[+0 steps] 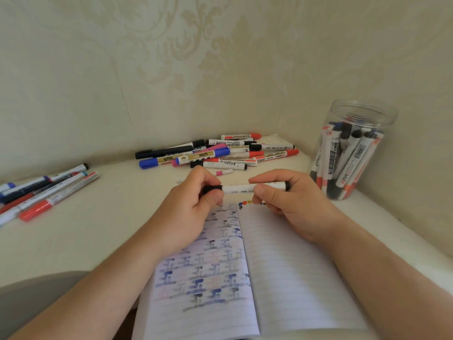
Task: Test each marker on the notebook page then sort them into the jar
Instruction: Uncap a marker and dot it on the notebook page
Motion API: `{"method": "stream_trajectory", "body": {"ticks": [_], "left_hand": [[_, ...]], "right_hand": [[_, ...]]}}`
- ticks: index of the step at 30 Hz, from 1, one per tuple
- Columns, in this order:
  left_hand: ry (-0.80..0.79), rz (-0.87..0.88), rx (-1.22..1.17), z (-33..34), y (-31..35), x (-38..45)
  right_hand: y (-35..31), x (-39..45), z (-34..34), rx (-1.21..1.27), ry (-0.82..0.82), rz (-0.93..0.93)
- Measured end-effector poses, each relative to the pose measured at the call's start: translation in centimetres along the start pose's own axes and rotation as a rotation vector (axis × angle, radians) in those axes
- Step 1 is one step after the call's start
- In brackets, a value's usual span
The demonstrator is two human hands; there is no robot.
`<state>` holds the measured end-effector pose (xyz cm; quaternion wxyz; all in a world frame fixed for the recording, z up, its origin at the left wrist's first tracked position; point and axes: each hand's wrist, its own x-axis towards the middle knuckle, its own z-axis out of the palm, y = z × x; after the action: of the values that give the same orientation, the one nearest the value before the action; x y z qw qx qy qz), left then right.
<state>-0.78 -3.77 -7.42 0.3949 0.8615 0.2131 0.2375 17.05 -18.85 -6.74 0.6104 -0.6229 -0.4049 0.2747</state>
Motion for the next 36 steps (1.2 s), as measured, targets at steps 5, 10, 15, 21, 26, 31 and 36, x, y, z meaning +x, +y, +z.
{"method": "stream_trajectory", "body": {"ticks": [5,10,15,21,26,31,36], "left_hand": [[-0.014,0.012,0.013,0.0,0.2,0.0],[-0.001,0.033,0.049,-0.2,0.4,-0.2],[0.041,0.112,0.114,-0.1,0.3,-0.7],[-0.002,0.141,0.141,0.2,0.6,-0.5],[-0.101,0.067,0.062,0.3,0.3,-0.1],[-0.223,0.077,0.216,0.3,0.7,0.1],[-0.287,0.031,0.402,0.8,1.7,0.2]], "right_hand": [[0.3,-0.2,0.2,-0.229,-0.015,-0.066],[-0.1,-0.4,0.8,-0.263,-0.017,-0.062],[-0.6,-0.9,0.8,-0.294,-0.06,-0.011],[-1.0,-1.1,0.9,-0.216,0.014,0.026],[-3.2,-1.6,0.4,-0.197,0.079,-0.063],[-10.1,-1.8,-4.5,-0.121,0.394,-0.27],[-16.8,-0.9,-12.5,-0.746,0.773,-0.307]]}}
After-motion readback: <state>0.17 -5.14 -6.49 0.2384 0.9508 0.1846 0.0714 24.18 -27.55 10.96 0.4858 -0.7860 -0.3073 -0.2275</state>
